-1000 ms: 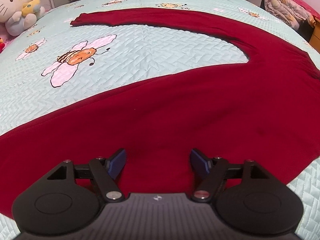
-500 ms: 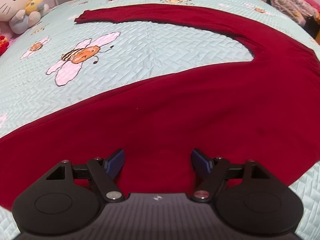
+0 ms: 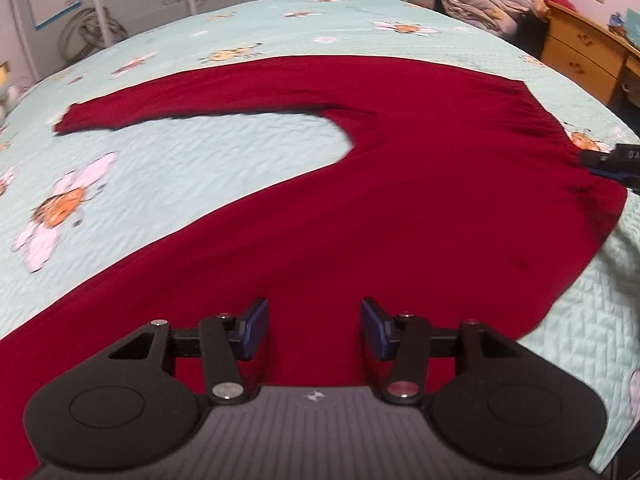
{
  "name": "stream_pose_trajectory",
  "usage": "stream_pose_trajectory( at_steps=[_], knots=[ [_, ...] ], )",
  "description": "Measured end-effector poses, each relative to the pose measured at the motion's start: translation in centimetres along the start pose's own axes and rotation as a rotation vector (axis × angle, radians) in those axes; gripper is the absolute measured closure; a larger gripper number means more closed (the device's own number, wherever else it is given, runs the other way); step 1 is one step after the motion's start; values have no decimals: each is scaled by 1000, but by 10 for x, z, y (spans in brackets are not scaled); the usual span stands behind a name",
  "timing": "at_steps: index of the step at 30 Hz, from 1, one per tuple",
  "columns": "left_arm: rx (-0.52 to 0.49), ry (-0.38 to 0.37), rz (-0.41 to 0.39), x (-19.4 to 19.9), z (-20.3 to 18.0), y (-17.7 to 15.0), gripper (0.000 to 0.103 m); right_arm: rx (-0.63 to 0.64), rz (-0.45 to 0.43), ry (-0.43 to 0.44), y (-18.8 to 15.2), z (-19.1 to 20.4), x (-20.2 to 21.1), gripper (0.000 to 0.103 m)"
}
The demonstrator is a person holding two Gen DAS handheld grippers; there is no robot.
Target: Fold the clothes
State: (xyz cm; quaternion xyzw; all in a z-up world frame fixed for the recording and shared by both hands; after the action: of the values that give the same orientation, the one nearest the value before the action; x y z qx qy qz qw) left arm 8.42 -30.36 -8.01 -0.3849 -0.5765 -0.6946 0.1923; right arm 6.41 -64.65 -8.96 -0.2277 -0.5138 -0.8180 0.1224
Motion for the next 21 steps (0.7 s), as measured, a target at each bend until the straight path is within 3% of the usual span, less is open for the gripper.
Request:
stream_pose_trajectory(
  at_steps=[5, 8, 12, 16, 19, 21],
  knots=[
    [30, -7, -7, -27, 0, -6, 45, 70, 106, 50, -31, 13, -17, 85],
    [60, -17, -15, -23, 9, -10, 44, 20, 84, 77, -33, -2, -14, 86],
    [149, 21, -2, -11, 31, -12, 47, 15, 18, -6, -23, -10, 2, 83],
    [215, 94, -27, 7, 44, -18, 51, 69, 5, 110, -25, 14, 18, 83],
    [239, 103, 8, 3, 51, -22, 51, 111, 75, 217, -41, 40, 17, 82],
    [239, 114, 25, -1, 53, -27, 48, 143, 133, 215, -55, 49, 8, 81]
  ],
)
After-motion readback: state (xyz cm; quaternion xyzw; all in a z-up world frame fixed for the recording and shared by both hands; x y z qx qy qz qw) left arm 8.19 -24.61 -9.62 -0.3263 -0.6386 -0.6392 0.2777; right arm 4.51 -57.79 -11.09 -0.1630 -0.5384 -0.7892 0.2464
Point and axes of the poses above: each gripper's, at about its wrist camera, not at the fingertips, and x roughly against the way its jaws point, z to its left, y to its top, the point moved 3 cm from there along -x, roughly the way its jaws point, and after that the axes turned 3 degrees about -z, right-handed, at the moved point
